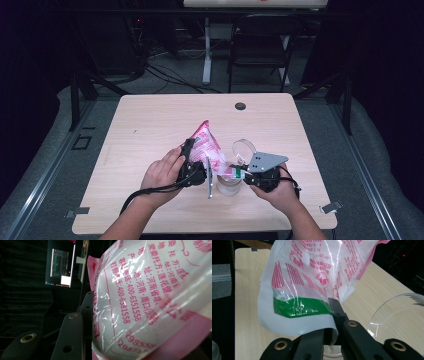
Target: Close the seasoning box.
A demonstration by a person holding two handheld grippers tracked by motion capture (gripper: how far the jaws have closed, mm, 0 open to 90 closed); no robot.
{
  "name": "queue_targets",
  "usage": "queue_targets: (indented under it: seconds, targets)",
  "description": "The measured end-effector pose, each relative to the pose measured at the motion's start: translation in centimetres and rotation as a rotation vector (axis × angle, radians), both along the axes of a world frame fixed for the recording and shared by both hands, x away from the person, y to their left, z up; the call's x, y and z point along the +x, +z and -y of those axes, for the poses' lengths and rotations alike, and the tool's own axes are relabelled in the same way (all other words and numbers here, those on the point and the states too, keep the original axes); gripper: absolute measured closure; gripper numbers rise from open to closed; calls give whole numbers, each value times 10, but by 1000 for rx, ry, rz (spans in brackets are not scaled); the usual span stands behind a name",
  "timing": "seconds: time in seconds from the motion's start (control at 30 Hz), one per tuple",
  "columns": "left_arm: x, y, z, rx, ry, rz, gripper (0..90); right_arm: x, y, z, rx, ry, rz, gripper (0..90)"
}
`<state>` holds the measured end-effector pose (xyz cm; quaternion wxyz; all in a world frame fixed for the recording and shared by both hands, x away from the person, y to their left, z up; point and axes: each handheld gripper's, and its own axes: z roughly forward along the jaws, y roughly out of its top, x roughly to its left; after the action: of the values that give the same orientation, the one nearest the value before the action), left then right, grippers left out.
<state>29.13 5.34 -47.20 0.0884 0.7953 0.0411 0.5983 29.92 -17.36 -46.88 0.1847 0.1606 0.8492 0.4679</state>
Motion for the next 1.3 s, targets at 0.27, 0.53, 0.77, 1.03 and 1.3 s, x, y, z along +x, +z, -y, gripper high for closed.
queue_targets:
  seconds: [0.27,0.53,0.77,1.03,1.3]
  targets:
    - [0,0,0,-3,-4,3,599,0,0,0,2,-2,1,900]
    - [-1,1,-1,2,-4,2,600,0,0,-1,-3,-2,3,900]
    - [-1,1,-1,4,-5,3,600,0,-1,-1,3,-2,0,900]
    - [-2,1,-1,8,-3,5,600,0,-2,-2,0,-1,-3,900]
    - [-1,1,-1,7,-6,5,601,1,-2,-2,0,1,-4,900]
